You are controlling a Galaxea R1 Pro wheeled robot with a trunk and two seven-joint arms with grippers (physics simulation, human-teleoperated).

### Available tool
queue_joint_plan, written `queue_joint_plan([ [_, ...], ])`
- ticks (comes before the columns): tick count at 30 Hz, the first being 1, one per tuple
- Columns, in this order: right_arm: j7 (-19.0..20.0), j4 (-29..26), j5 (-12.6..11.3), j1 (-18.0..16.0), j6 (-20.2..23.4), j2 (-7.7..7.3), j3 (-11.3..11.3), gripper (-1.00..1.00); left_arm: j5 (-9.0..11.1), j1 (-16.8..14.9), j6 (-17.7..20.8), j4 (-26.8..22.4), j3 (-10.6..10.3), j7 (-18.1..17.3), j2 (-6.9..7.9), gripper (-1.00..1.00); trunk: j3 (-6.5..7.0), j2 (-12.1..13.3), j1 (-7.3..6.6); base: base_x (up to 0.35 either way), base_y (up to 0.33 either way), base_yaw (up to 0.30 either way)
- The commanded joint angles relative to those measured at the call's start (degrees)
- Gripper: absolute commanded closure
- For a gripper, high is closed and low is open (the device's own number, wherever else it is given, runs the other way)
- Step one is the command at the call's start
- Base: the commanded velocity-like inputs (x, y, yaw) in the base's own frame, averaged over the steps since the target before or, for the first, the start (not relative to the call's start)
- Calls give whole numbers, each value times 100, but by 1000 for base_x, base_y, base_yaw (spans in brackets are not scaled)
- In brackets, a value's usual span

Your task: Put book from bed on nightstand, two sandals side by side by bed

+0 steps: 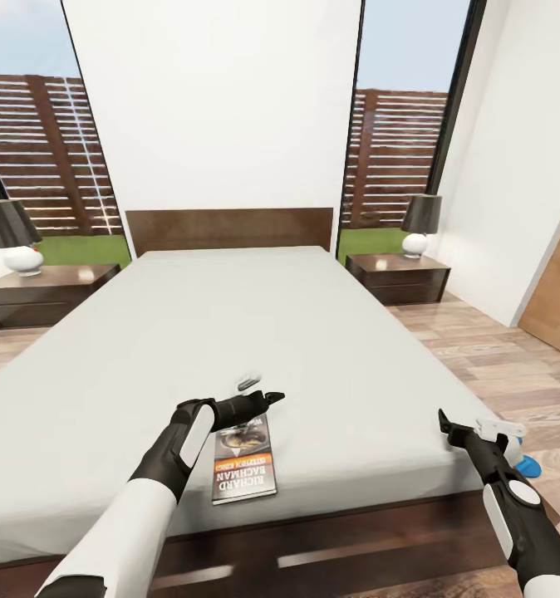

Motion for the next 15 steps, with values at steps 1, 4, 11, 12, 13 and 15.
queue_joint_plan([
  [1,44,4,0,-5,-16,2,-20,-100,10,-3,44,-2,28,-15,-7,-100,-5,-2,-1,-4,0,0],
  [4,44,4,0,-5,-16,2,-17,-100,10,-3,44,-2,28,-15,-7,-100,-5,-2,-1,-2,0,0],
  [11,44,4,0,-5,-16,2,-17,-100,10,-3,44,-2,28,-13,-7,-100,-5,-2,-1,0,0,0],
  [12,44,4,0,-5,-16,2,-18,-100,10,-3,44,-2,28,-15,-7,-100,-5,-2,-1,0,0,0],
  [13,44,4,0,-5,-16,2,-19,-100,10,-3,44,-2,28,-13,-7,-100,-5,-2,-1,0,0,0],
  [15,44,4,0,-5,-16,2,-19,-100,10,-3,44,-2,28,-13,-7,-100,-5,-2,-1,-35,0,0],
])
